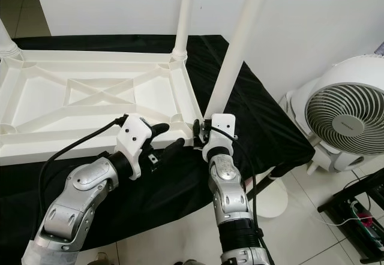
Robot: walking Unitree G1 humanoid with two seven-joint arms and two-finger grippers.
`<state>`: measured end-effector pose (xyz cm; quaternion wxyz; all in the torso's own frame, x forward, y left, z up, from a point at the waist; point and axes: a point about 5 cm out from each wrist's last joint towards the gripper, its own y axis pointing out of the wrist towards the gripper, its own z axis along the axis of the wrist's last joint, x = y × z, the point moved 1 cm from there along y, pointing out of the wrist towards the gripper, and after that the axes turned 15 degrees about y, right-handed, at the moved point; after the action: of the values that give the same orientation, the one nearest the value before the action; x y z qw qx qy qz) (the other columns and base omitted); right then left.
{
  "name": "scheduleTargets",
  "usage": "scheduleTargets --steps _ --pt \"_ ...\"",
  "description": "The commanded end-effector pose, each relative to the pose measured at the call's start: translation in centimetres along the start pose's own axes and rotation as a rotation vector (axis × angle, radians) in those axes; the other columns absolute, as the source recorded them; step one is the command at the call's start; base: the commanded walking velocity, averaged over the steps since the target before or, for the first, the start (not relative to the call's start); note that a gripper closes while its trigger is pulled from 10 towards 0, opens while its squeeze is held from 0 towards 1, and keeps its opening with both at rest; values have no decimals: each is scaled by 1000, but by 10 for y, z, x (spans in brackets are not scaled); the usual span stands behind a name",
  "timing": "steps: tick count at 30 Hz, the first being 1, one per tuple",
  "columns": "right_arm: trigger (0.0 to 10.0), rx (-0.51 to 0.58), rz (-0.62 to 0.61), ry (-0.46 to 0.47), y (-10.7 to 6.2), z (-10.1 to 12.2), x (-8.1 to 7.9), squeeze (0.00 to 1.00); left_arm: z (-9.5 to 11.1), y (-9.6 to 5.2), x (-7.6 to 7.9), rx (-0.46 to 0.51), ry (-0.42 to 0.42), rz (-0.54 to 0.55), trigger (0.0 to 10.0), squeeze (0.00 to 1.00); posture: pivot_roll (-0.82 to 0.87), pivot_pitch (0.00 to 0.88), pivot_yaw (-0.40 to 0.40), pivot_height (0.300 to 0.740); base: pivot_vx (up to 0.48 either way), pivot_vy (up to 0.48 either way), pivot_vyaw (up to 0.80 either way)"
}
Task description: Building children table
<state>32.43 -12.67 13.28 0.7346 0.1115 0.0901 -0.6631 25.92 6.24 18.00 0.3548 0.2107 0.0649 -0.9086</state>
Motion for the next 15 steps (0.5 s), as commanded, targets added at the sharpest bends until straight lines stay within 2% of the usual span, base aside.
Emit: scheduleTargets --steps 1,2,3,4,5,6,7,13,15 --pt "10000 18 8 13 -1 6 6 1000 -1 3 1 -3 -11 18 10000 0 81 32 -120 740 0 0 0" --pt "10000 16 9 16 -2 6 6 1000 -1 3 1 -3 -11 18 10000 0 81 32 -120 740 0 0 0" --pt "10000 -2 83 22 -1 9 6 1000 -1 3 1 -5 -8 14 10000 0 78 33 -119 740 0 0 0" --pt "10000 -2 83 22 -1 9 6 1000 -1 3 1 -5 -8 14 10000 0 78 33 -119 740 0 0 0" --pt "10000 -16 139 26 -2 11 6 1000 -2 2 1 -6 -6 11 10000 0 78 33 -119 740 0 0 0" --pt "10000 -41 309 -15 -5 19 6 0 -2 2 1 -7 -1 7 10000 0 77 31 -117 740 0 0 0" --pt "10000 -41 309 -15 -5 19 6 0 -2 2 1 -7 -1 7 10000 0 77 31 -117 740 0 0 0" --pt "10000 -109 529 -89 -8 30 19 0 -2 3 0 -6 1 8 10000 0 76 30 -114 740 0 0 0" --pt "10000 -96 550 -131 -7 34 24 0 -1 3 0 -4 2 6 10000 0 76 30 -112 740 0 0 0"
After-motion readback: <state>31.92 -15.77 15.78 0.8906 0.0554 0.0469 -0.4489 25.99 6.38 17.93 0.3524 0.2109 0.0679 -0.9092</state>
